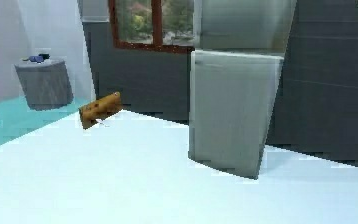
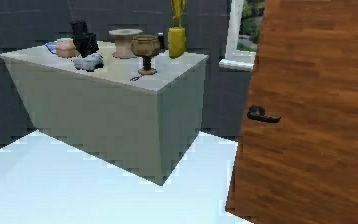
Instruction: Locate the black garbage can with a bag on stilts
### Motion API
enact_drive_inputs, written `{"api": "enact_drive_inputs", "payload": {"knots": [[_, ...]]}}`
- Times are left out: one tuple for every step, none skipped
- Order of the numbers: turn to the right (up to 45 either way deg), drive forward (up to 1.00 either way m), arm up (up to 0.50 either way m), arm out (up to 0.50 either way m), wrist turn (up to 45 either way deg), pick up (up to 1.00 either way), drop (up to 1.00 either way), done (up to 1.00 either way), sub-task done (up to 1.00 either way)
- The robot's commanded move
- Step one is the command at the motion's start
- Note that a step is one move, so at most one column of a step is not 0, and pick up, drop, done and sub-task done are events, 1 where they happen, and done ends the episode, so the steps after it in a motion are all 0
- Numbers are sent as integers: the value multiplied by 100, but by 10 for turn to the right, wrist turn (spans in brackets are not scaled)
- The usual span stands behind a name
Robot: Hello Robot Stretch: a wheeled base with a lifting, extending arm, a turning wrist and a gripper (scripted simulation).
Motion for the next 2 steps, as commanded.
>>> {"api": "enact_drive_inputs", "payload": {"knots": [[0,30,0,0,0,0,0,0,0],[-150,0,0,0,0,0,0,0,0]]}}
